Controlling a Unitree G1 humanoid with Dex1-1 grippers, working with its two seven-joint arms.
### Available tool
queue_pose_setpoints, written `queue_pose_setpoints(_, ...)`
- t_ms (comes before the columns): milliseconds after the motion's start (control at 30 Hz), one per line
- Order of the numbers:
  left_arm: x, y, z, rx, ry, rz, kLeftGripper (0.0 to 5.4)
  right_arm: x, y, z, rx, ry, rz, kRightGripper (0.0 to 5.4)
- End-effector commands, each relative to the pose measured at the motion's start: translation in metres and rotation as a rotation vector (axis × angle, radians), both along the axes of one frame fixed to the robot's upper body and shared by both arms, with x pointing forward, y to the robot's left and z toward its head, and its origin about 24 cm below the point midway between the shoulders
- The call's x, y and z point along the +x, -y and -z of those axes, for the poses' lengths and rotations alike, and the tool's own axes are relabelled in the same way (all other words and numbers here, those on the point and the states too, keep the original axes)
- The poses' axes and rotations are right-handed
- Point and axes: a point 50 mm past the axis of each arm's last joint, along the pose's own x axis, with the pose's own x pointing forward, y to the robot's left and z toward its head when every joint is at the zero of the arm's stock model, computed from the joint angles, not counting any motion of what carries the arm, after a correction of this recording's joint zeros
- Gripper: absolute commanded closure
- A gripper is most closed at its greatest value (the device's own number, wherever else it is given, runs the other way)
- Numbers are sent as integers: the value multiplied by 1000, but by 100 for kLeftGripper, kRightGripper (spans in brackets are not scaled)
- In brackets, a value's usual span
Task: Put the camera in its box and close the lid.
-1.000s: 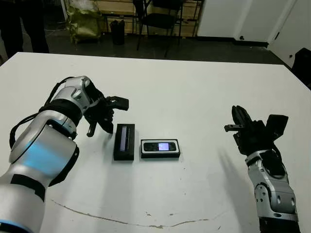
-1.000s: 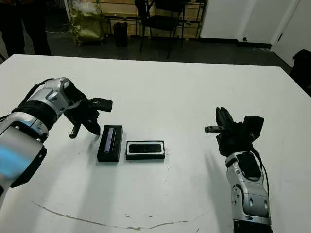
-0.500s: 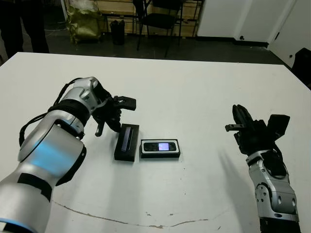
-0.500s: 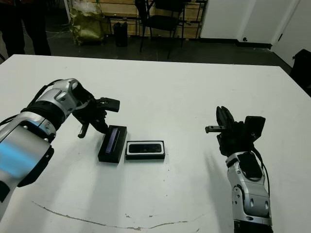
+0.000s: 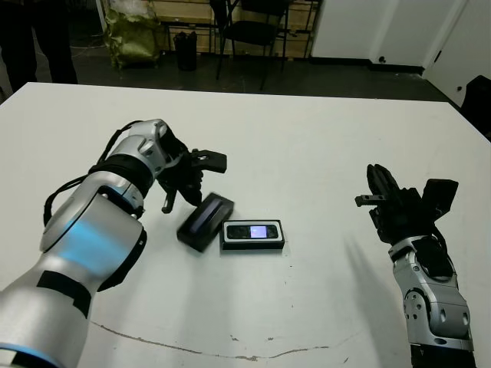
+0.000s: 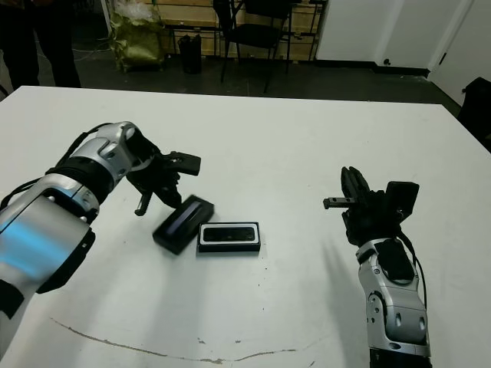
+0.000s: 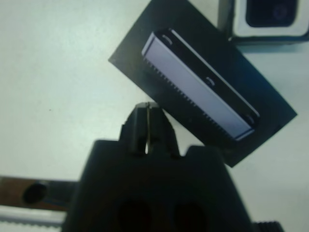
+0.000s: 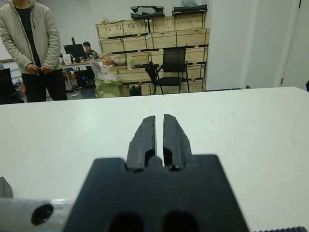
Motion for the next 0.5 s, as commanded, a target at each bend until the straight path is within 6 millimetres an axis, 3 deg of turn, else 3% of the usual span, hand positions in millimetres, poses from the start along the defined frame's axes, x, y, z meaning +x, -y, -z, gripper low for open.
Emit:
queue_pose_setpoints(33, 2, 13, -4, 10, 29, 52, 540, -1, 5, 7, -10, -30, 13, 539)
queue_pose_setpoints(300, 2, 27, -6, -13, 69, 91, 540, -1, 6, 8, -13, -36, 13, 539)
queue_pose_setpoints(500, 5, 25, -11, -3, 76, 68, 540, -2, 5, 7, 3, -20, -5, 539)
